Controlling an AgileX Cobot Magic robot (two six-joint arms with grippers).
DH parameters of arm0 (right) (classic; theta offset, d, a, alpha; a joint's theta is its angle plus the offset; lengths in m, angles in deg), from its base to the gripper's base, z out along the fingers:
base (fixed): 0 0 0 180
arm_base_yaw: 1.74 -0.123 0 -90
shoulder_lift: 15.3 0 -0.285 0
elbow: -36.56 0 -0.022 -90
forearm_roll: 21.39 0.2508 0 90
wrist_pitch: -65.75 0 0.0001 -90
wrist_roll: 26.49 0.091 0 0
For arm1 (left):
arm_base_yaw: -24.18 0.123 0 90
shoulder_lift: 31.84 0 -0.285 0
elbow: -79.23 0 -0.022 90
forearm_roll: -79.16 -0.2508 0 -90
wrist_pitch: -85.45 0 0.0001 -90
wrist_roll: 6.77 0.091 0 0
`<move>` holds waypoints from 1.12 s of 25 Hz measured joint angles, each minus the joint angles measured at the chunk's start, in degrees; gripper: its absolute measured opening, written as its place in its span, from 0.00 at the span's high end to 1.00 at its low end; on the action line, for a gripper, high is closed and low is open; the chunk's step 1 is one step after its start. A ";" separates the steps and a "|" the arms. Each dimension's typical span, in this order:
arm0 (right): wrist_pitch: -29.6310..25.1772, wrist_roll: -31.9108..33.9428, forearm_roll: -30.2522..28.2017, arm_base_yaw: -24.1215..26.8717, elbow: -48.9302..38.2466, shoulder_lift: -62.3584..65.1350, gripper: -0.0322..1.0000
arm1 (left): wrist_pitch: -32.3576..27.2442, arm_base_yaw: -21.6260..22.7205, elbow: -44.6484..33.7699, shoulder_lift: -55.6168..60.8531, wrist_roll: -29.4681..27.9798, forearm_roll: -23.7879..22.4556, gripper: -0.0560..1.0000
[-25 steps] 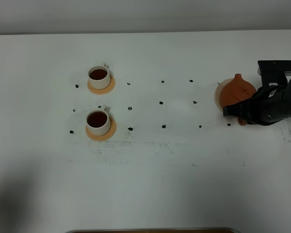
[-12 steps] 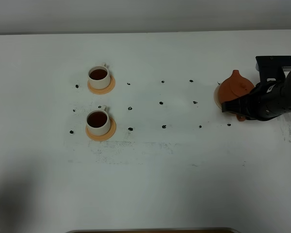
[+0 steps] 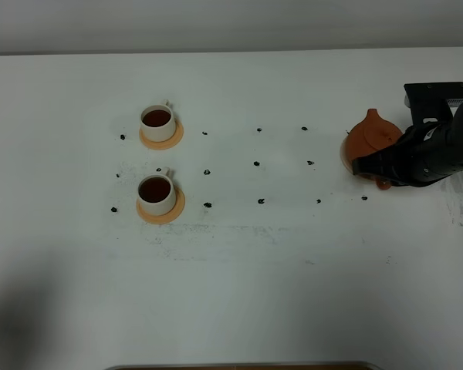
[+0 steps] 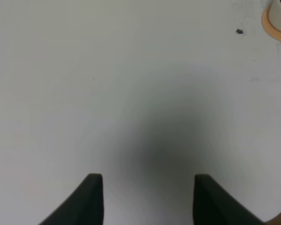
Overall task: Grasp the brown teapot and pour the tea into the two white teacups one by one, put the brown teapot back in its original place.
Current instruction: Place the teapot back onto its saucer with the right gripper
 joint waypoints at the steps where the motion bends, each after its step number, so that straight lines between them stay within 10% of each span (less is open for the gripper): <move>1: 0.05 0.00 0.00 0.00 0.00 0.00 0.86 | 0.00 0.00 0.00 0.00 0.00 0.00 0.51; 21: 1.19 0.00 -1.63 1.67 0.48 -1.17 0.85 | 0.00 0.00 0.00 0.00 0.00 0.00 0.51; 28: 1.37 0.00 -1.75 1.67 0.70 -1.17 0.63 | 0.00 0.00 0.00 0.00 0.00 0.00 0.51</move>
